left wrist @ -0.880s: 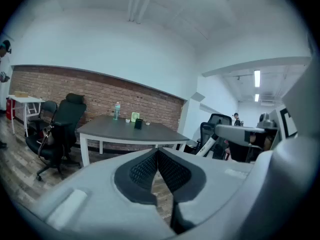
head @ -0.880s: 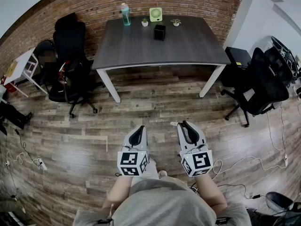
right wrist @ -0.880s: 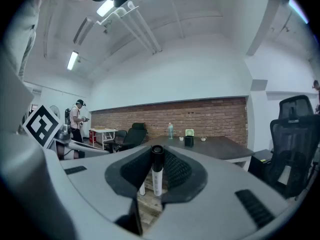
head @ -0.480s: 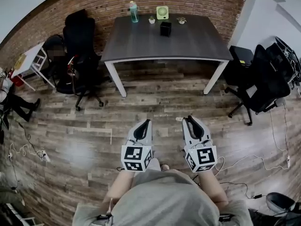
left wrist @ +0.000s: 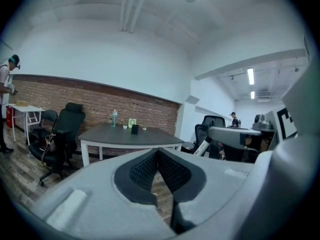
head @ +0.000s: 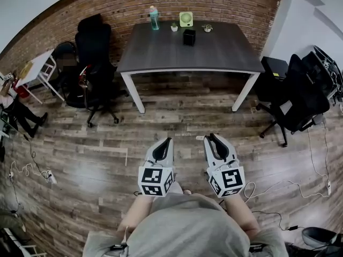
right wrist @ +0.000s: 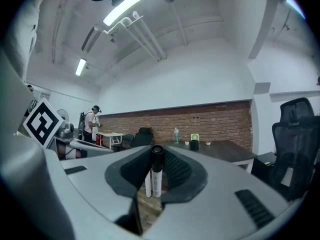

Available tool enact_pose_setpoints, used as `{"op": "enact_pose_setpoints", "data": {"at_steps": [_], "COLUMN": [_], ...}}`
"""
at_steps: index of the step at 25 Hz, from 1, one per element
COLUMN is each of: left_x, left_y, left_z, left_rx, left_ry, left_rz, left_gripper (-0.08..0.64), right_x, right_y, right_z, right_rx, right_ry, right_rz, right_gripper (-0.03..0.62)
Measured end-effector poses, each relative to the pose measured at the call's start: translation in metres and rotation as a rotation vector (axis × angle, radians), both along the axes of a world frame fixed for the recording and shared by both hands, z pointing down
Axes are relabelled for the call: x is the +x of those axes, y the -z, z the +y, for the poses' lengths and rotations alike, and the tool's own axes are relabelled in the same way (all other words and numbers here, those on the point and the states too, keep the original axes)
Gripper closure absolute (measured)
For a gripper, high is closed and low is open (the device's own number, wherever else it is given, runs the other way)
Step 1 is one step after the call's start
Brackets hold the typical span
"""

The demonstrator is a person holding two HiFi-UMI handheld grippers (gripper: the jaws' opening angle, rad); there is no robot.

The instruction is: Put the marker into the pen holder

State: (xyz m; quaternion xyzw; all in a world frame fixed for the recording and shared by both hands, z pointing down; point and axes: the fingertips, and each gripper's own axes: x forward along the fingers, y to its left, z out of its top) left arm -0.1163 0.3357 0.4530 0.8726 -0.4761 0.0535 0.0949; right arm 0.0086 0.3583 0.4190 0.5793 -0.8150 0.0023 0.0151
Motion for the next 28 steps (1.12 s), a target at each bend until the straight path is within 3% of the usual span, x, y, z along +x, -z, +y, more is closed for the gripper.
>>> {"op": "enact_pose_setpoints", "data": {"at_steps": [14, 28], "left_x": [0.013, 0.025], "left_y": [0.001, -0.001], "left_z": [0.016, -0.015], "left_rx": [0.003, -0.005], "left_ry": [0.006, 0.001], "left_rz": [-0.007, 0.000], "left_gripper": [0.543, 0.543], "right_x": [0.008, 0.021], "right_y": [0.004, -0.001], "right_z": [0.014, -0.019], "right_rx": [0.020, 0.001], "right_ry": [0.036, 0.020], "right_rz": [-0.004, -0.016], "right_gripper": [0.520, 0.520]}}
